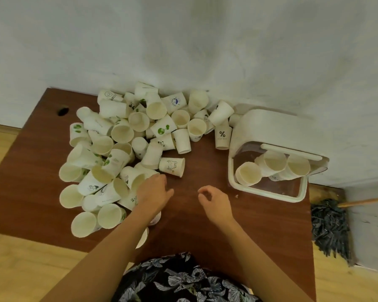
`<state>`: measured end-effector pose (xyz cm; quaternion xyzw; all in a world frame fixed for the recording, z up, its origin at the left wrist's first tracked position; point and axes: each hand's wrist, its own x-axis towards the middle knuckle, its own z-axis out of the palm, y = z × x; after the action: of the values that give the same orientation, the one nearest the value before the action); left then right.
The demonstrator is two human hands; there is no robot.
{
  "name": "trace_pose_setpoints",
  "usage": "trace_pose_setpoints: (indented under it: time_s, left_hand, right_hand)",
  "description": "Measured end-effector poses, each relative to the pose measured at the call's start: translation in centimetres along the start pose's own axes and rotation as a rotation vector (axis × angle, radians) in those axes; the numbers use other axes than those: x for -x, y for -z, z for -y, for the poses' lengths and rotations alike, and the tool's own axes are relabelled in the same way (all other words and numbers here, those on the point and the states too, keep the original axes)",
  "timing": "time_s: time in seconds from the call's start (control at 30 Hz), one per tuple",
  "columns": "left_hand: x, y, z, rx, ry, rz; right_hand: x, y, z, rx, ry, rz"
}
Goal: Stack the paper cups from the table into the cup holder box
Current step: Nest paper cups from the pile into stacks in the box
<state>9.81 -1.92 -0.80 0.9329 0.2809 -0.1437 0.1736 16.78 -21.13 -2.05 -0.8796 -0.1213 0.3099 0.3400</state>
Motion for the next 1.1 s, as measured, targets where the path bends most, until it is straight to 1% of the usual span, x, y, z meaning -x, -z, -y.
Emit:
trace_pose_setpoints:
  time_s: [0.1,0.23,0.37,0.47,0.57,0.63,0.73,0.87,0.97,1.1]
  left_hand:
    - [-0.3,-0.4,2.0,-0.080,-0.002,0.018]
    - [-0.9,-0.8,2.8,-0.108,0.022,0.110]
    - [-1.7,-0.9,3.6,-0.016,-0.024,0.148]
    - [-2.2,-0.4,4.2,0.008,-0.054,0.136]
    - [-2.8,0.1,4.7,0.064,-0.078,0.111]
    - [-3.0,0.3,5.0,0.143,-0.052,0.108]
    - [-3.2,0.6,5.2,0.200,-0.042,0.118]
    - [-3.4,0.8,5.3,0.229,-0.042,0.096]
    - [-3.0,1.3,4.5,0.207,-0.098,0.055]
    - [-2.3,2.0,2.6,0.253,-0.104,0.031]
  right_hand:
    - [-1.2,-2.2,1.5,0.004,-0.062,0.047]
    - [-3.1,-4.0,3.1,0.036,-0.101,0.040]
    - [-5.1,-4.7,4.4,0.030,-0.182,0.050]
    - [-6.9,-5.4,5.1,0.020,-0.208,0.048]
    - [-8.5,-6.3,5.4,-0.128,-0.310,0.024]
    - [-9.3,-6.8,5.9,-0.265,-0.404,0.026]
    - [-9.9,-7.1,6.3,-0.333,-0.454,-0.007]
    - [-9.2,-6.5,6.6,-0.370,-0.433,-0.063]
    - [-7.9,-5.3,6.1,-0.400,-0.384,-0.120]
    - [-5.3,-3.2,4.7,-0.402,-0.293,-0.216]
